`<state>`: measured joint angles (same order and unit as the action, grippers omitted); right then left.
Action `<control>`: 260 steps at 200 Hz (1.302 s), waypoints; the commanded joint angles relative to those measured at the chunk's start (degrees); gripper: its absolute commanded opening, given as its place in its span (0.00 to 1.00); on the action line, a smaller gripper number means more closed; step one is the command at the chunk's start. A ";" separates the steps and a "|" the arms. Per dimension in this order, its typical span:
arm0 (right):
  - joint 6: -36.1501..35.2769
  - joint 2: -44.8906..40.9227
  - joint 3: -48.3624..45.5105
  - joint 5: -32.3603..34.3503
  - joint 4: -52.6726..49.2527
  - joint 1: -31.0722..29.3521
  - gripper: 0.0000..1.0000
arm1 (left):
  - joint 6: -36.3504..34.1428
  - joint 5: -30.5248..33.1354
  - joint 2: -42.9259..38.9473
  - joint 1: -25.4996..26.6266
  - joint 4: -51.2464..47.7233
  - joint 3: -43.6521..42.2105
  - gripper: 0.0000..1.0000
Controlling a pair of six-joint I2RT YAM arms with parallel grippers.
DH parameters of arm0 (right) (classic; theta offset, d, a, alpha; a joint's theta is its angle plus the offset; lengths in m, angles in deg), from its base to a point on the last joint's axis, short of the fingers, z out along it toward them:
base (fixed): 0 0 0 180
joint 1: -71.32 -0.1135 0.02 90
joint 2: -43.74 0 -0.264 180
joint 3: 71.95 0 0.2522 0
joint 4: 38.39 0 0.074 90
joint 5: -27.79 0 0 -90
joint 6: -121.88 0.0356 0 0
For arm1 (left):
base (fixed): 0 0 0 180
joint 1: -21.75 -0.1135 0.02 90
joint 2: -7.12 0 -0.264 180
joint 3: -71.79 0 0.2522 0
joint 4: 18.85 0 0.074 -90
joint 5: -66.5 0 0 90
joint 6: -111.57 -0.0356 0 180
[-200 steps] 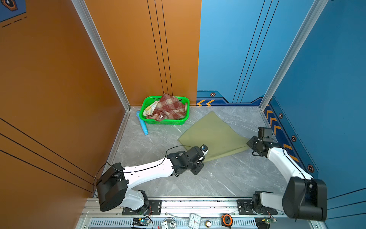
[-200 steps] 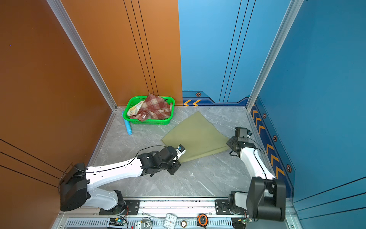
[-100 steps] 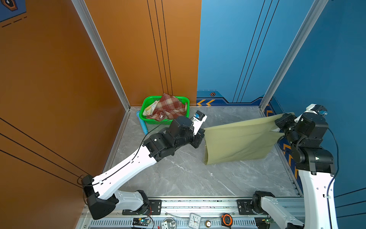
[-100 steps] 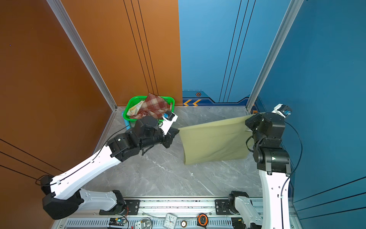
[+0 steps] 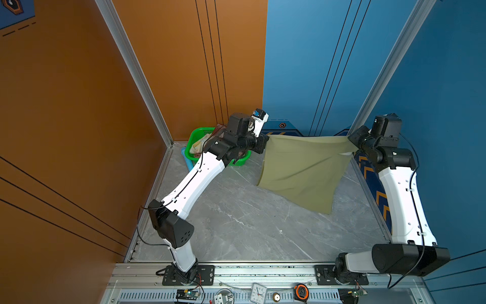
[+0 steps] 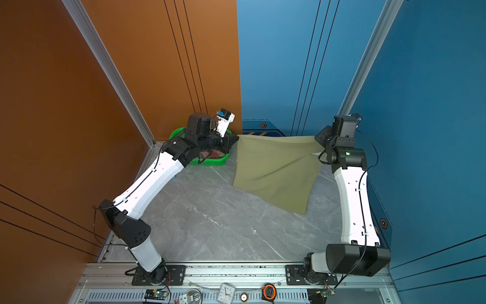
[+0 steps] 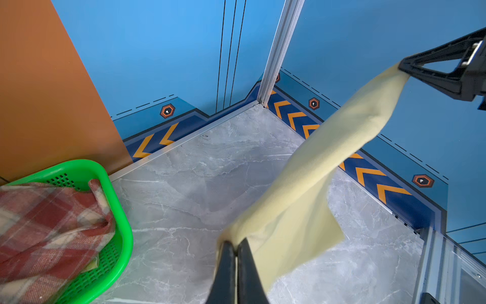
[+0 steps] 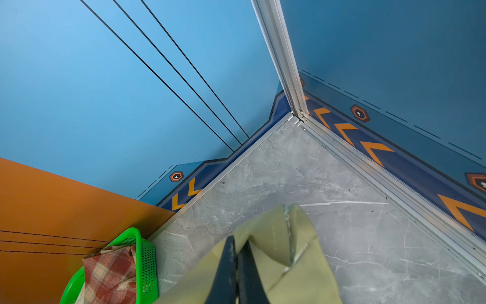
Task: Fold and stack the skirts
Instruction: 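Lift the skirt with both grippers, shake it out and lay it flat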
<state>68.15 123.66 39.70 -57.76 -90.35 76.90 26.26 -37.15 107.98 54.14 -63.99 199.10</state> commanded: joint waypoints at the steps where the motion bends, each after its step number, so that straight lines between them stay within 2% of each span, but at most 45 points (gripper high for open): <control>1: 0.85 -5.14 1.87 -0.07 -0.67 0.04 0.00 | -2.44 -3.39 -1.80 0.23 -1.75 3.01 0.00; 29: 1.86 -13.75 -10.42 0.21 -1.13 0.05 0.00 | -4.97 -0.62 -5.03 3.64 -1.54 -5.24 0.00; 50: 3.77 -22.18 -25.56 0.12 -1.34 -0.22 0.00 | -6.78 3.01 -8.40 6.90 2.02 -18.02 0.00; 71: 4.71 -29.69 -40.54 -0.25 -2.54 -0.74 0.00 | -3.98 3.04 -10.39 8.01 7.36 -31.27 0.00; 82: 5.03 -32.68 -46.62 -0.73 -4.15 -1.00 0.00 | -3.42 5.02 -10.83 9.36 9.54 -37.43 0.00; 88: 5.05 -34.03 -49.68 -1.68 -4.84 -1.01 0.14 | -3.04 5.80 -10.90 10.15 10.59 -40.31 0.00; 90: 5.22 -34.52 -50.48 -2.04 -5.11 -1.01 0.22 | -2.82 6.00 -10.91 10.37 10.87 -41.17 0.01; 94: 5.62 -35.45 -51.98 -2.28 -5.83 -1.09 0.39 | -2.48 6.33 -10.83 10.84 11.32 -42.71 0.09; 97: 6.03 -36.04 -53.10 -2.19 -6.47 -1.18 0.55 | -2.13 6.49 -10.82 11.07 11.60 -43.67 0.21; 103: 6.72 -37.37 -54.92 -2.16 -7.29 -1.35 0.78 | -1.49 6.33 -10.56 11.47 11.69 -45.02 0.47; 106: 6.85 -37.81 -55.64 -2.28 -7.51 -1.36 0.89 | -1.25 6.29 -10.49 11.54 11.71 -45.40 0.57; 110: 7.03 -38.46 -56.34 -2.30 -7.79 -1.44 0.98 | -0.87 6.28 -10.43 11.63 11.69 -45.88 0.66; 112: 7.10 -38.62 -56.56 -2.15 -8.02 -1.49 1.00 | -0.72 6.34 -10.42 11.78 11.69 -46.06 0.69; 129: 6.65 -38.64 -56.07 -0.88 -8.23 -1.63 1.00 | -0.23 6.63 -11.19 11.61 11.87 -46.22 0.80; 148: 4.88 -33.31 -52.12 -1.45 -6.20 -1.62 1.00 | 0.21 5.29 -11.18 10.23 11.69 -43.43 0.85; 166: 2.50 -25.42 -47.21 -4.66 -2.56 -2.08 0.98 | 2.30 5.98 -9.62 8.89 10.72 -39.44 0.85; 188: -1.69 -14.19 -39.97 -4.55 2.03 -4.77 0.92 | 6.00 7.87 -6.34 7.63 8.99 -35.07 0.85; 227: -8.56 4.09 -27.24 -8.43 8.00 -6.69 0.88 | 15.36 13.17 0.09 6.86 5.83 -30.67 0.83; 260: -13.76 17.57 -17.01 -9.08 8.49 -6.49 0.81 | 23.52 17.20 4.92 5.90 5.15 -29.20 0.78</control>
<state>60.55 134.04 16.62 -64.65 -83.94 70.23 41.49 -24.91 110.10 60.91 -55.64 168.20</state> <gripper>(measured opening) 0.829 0.793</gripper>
